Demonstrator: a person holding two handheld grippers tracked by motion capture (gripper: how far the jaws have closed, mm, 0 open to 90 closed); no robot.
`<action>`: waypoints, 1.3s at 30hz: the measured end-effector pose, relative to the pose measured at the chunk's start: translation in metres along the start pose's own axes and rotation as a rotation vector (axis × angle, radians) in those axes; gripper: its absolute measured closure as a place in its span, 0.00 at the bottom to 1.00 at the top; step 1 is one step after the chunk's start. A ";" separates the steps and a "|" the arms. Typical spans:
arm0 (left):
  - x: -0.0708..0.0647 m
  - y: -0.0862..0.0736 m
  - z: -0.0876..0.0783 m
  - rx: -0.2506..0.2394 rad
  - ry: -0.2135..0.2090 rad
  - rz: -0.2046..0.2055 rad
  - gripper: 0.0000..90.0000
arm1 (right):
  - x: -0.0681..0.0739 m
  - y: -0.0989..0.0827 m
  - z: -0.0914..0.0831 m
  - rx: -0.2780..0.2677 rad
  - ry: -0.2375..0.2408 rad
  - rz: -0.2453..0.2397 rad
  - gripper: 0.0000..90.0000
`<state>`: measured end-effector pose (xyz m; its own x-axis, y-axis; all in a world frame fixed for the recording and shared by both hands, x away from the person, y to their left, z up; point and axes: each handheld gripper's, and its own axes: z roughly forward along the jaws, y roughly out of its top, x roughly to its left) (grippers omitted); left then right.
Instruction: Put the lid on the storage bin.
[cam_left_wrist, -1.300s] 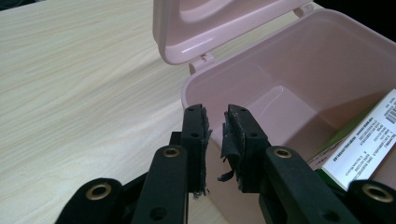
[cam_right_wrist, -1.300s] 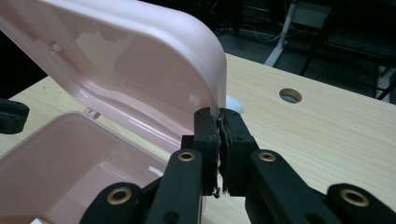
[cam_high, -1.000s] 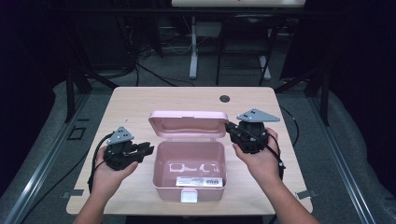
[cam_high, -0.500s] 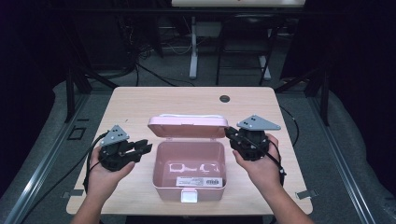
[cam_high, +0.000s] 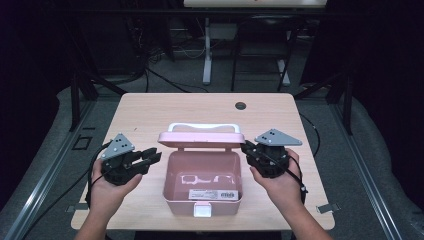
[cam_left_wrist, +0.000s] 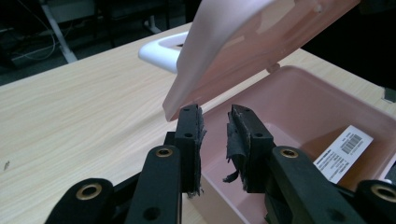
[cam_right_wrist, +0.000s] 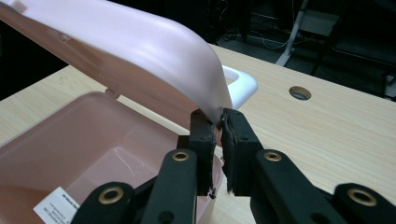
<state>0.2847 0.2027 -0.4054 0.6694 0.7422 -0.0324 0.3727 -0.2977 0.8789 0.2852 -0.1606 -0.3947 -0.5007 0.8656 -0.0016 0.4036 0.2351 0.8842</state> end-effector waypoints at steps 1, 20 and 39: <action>-0.001 0.001 -0.001 -0.006 0.002 0.001 0.81 | 0.000 -0.001 0.000 -0.002 0.002 0.002 0.92; -0.009 0.006 -0.011 -0.048 0.009 0.032 0.86 | 0.003 -0.011 -0.004 0.010 0.023 0.005 0.89; -0.015 0.009 -0.014 -0.037 0.014 0.054 0.90 | 0.002 -0.016 -0.005 0.021 0.047 0.023 0.87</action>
<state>0.2691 0.1975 -0.3902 0.6792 0.7336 0.0221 0.3120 -0.3158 0.8960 0.2739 -0.1653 -0.4060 -0.5263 0.8493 0.0415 0.4316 0.2248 0.8736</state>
